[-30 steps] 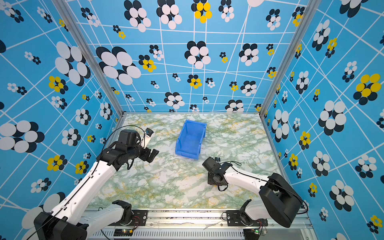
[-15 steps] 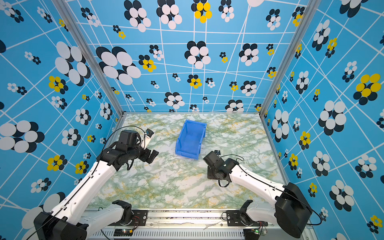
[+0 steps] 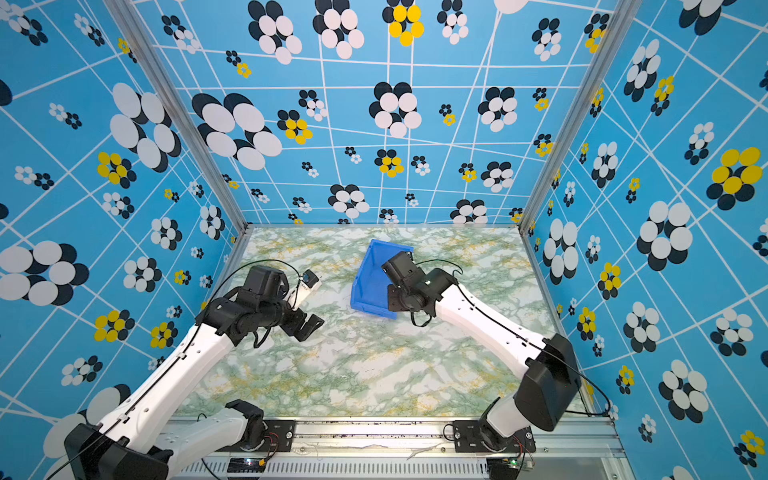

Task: Put the screwdriver in the bin
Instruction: 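Lift the screwdriver with the right gripper and carry it over the blue bin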

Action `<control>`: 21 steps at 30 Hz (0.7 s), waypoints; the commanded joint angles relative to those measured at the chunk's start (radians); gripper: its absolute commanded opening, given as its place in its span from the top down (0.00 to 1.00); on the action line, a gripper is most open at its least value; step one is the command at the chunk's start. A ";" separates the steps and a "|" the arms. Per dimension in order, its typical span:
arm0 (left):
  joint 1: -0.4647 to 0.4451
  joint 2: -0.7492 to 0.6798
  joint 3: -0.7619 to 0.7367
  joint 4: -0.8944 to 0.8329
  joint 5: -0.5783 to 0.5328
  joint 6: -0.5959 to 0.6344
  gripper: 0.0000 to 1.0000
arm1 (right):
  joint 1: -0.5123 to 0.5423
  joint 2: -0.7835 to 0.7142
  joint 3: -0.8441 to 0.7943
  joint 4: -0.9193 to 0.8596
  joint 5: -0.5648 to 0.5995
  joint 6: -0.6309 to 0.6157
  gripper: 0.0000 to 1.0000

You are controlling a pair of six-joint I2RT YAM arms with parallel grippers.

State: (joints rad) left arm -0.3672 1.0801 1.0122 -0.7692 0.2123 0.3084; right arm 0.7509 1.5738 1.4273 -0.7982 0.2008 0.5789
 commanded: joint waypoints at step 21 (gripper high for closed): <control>-0.006 -0.046 0.036 -0.043 -0.002 0.044 0.01 | -0.050 0.530 0.514 -0.133 -0.098 -0.054 0.81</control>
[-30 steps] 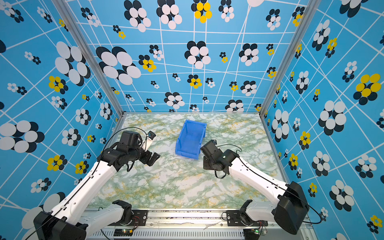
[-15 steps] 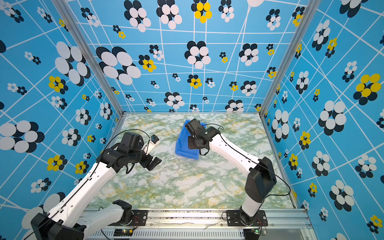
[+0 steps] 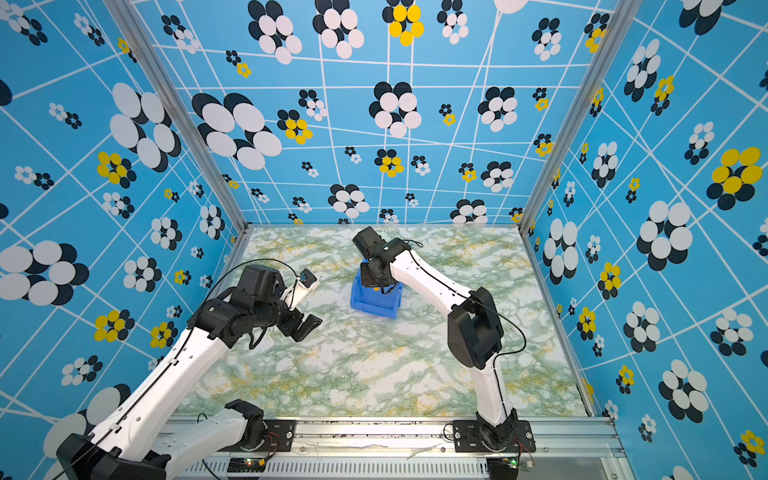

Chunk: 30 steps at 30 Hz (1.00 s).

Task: Put the screwdriver in the bin
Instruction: 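Lift the screwdriver with the right gripper and carry it over the blue bin, then lower the screwdriver into the bin and open the right gripper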

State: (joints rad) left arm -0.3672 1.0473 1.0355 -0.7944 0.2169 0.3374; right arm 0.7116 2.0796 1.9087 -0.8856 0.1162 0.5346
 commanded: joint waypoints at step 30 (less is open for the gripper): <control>-0.006 0.005 0.009 -0.005 0.029 0.002 0.01 | -0.023 0.250 0.161 -0.082 -0.006 -0.006 0.78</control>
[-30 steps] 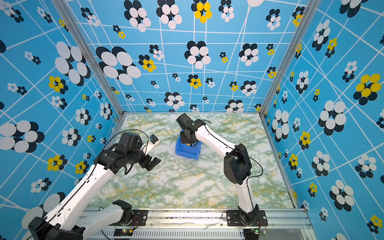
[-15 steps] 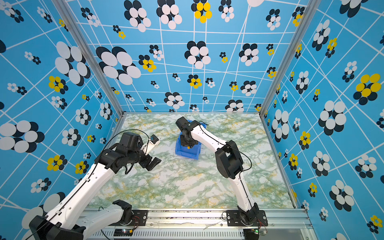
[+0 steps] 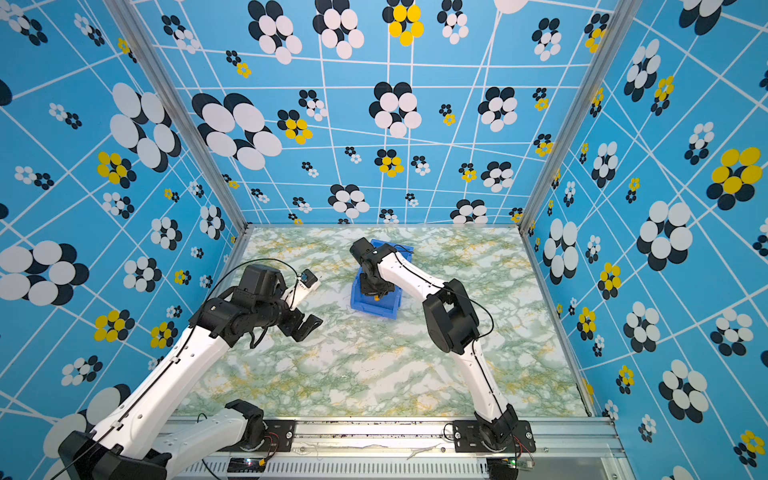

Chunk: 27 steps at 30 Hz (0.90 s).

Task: Put the screwdriver in the bin
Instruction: 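Lower the screwdriver into the bin and open the right gripper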

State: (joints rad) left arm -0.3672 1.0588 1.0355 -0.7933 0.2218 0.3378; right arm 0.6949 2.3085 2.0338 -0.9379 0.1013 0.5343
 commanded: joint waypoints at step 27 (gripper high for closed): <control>-0.006 -0.017 0.000 -0.007 0.021 -0.002 0.01 | -0.005 0.016 0.064 -0.045 0.003 -0.007 0.71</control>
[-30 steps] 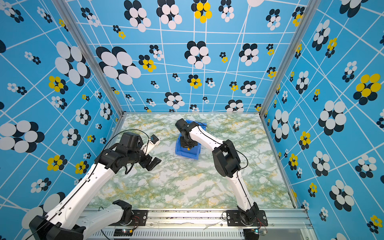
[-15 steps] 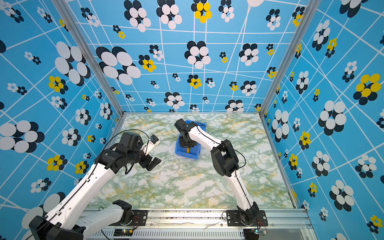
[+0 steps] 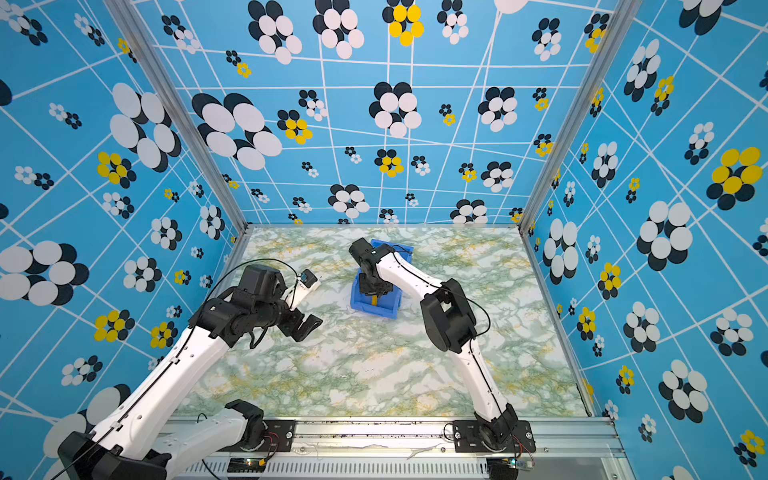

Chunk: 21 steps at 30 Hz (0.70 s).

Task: Put the screwdriver in the bin
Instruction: 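Lower the screwdriver into the bin and open the right gripper, then raise the right gripper out of the bin and draw it back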

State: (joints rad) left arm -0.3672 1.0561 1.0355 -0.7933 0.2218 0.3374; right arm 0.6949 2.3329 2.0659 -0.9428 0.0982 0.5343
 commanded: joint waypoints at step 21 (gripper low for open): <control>-0.006 0.073 -0.008 0.071 -0.048 -0.049 0.01 | 0.012 -0.349 -0.055 -0.009 0.046 -0.060 0.51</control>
State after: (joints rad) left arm -0.3672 1.1038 1.0073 -0.7475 0.2077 0.3149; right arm 0.6975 2.1178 2.0808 -1.0126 0.1364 0.4961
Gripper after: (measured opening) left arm 0.992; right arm 0.487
